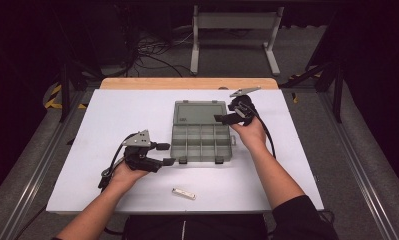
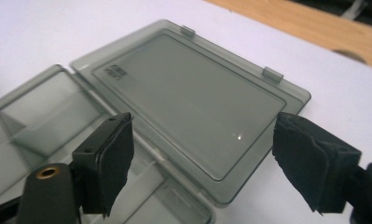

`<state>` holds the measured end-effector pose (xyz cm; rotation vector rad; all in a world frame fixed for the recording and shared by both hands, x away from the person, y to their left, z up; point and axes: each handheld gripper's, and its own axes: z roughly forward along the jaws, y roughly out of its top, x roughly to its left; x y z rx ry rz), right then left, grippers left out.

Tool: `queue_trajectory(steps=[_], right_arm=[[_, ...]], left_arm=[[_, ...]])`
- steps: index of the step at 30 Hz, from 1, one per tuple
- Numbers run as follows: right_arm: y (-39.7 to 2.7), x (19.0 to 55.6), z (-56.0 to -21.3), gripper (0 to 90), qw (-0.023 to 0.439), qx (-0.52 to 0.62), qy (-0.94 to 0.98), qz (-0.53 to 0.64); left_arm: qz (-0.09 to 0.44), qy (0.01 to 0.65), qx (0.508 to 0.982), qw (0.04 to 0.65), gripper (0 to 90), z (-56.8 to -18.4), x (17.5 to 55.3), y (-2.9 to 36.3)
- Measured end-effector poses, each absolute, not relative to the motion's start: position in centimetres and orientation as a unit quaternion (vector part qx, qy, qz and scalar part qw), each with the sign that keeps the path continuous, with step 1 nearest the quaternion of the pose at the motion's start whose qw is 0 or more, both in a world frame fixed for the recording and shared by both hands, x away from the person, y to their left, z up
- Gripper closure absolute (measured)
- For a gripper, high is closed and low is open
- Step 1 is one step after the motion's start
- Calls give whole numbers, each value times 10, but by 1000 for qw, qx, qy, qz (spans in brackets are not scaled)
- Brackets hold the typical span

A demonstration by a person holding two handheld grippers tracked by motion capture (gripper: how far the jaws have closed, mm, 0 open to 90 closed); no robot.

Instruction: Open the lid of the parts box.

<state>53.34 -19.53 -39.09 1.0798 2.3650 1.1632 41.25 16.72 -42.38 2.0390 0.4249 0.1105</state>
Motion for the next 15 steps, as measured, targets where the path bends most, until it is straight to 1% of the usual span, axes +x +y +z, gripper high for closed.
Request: queue_trajectory(steps=[1, 4, 5, 7, 11, 15], right_arm=[[-195, 530, -388, 203, 148, 370, 822, 408], [-196, 515, -378, 198, 156, 352, 819, 426], [-196, 515, -378, 198, 156, 352, 819, 426], [-196, 506, -373, 195, 157, 342, 818, 435], [-197, 492, -368, 192, 161, 326, 818, 446], [-199, 480, -363, 186, 160, 315, 813, 462]], left_arm=[[48, 181, 843, 505, 333, -422, 411, 171], [61, 191, 840, 505, 259, -418, 408, 180], [63, 195, 837, 508, 259, -416, 407, 183], [67, 200, 833, 511, 219, -413, 406, 187], [78, 212, 823, 521, 166, -410, 403, 202], [85, 218, 817, 527, 149, -407, 402, 213]])
